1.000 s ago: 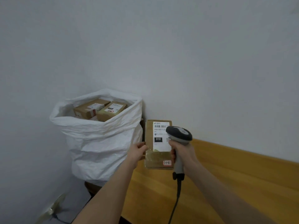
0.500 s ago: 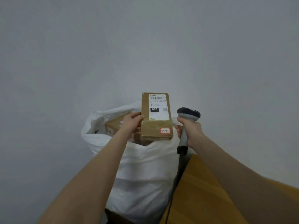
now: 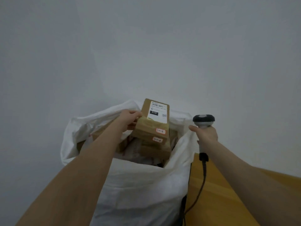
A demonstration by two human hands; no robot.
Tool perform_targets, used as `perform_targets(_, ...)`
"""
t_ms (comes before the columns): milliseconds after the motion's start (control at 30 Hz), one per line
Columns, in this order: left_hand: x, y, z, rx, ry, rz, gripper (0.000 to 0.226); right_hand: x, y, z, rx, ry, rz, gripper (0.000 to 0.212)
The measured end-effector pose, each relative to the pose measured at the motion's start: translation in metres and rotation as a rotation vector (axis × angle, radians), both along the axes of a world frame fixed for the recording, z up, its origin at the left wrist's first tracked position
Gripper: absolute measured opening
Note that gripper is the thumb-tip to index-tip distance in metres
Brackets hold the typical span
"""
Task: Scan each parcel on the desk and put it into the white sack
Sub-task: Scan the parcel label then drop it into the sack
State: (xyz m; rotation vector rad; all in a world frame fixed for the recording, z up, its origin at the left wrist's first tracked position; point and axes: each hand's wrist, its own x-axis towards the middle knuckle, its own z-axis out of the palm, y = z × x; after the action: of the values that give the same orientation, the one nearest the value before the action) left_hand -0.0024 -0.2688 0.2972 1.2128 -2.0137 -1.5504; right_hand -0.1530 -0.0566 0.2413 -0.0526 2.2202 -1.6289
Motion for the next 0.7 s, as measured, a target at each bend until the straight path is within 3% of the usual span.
perform_targets(133, -0.043, 0.026, -0.015, -0.048, -0.134, -0.195, 0.017, 0.004, -0.004, -0.027, -0.006, -0.106, -0.026, 0.053)
perform_targets(233, -0.058, 0.039, -0.029, -0.077, -0.280, -0.283, 0.013, 0.003, -0.011, -0.042, 0.015, -0.136, -0.056, 0.033)
perform_targets(400, -0.060, 0.044, -0.028, -0.160, -0.397, -0.323, 0.020, -0.005, -0.012, -0.053, 0.014, -0.140, -0.075, 0.021)
perform_targets(600, -0.062, 0.023, -0.019, -0.459, -0.456, -0.238, 0.028, -0.017, 0.006, -0.022, -0.181, -0.081, -0.042, 0.017)
perform_targets(700, -0.080, 0.041, -0.023, -0.612, -0.532, -0.385, 0.033, -0.017, 0.024, -0.025, -0.222, -0.141, -0.023, 0.015)
